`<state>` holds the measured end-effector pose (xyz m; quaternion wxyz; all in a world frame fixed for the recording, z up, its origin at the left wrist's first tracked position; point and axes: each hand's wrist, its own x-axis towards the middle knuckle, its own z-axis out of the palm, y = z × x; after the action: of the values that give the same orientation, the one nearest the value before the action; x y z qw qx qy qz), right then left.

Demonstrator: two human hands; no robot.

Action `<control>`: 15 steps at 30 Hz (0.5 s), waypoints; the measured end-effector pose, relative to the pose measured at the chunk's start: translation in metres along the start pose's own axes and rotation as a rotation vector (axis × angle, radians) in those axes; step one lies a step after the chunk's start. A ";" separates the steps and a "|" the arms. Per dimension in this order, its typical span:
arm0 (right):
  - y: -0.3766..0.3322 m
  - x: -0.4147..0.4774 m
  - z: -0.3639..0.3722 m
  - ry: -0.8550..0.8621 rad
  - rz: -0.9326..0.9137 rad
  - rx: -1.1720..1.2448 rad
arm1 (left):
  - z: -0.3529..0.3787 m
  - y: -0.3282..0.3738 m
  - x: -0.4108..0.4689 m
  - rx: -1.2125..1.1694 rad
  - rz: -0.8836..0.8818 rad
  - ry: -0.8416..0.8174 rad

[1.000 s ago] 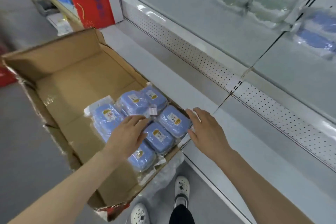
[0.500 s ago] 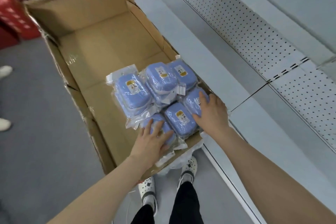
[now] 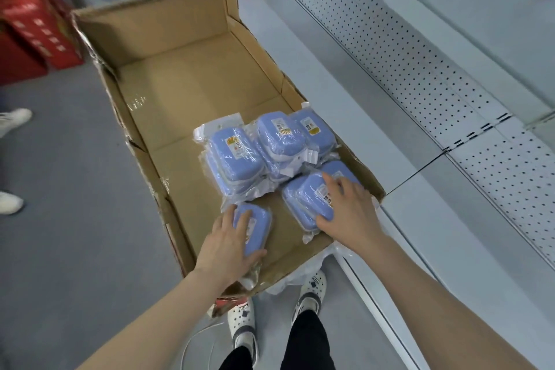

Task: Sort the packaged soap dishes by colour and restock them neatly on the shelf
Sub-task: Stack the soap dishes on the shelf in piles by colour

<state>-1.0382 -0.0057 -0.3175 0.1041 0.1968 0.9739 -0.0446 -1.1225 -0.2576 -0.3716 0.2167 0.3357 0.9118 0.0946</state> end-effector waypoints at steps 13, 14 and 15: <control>0.006 0.001 0.001 -0.044 0.043 -0.083 | -0.005 0.026 0.003 0.020 0.009 -0.113; 0.006 0.000 -0.002 -0.035 0.049 -0.071 | -0.008 0.027 0.003 0.025 0.006 -0.123; 0.007 -0.002 -0.006 -0.020 0.054 -0.060 | -0.011 0.028 0.004 0.025 0.008 -0.125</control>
<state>-1.0348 0.0007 -0.3117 0.1209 0.2195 0.9680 -0.0147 -1.1145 -0.2341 -0.3545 0.2689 0.3474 0.8961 0.0631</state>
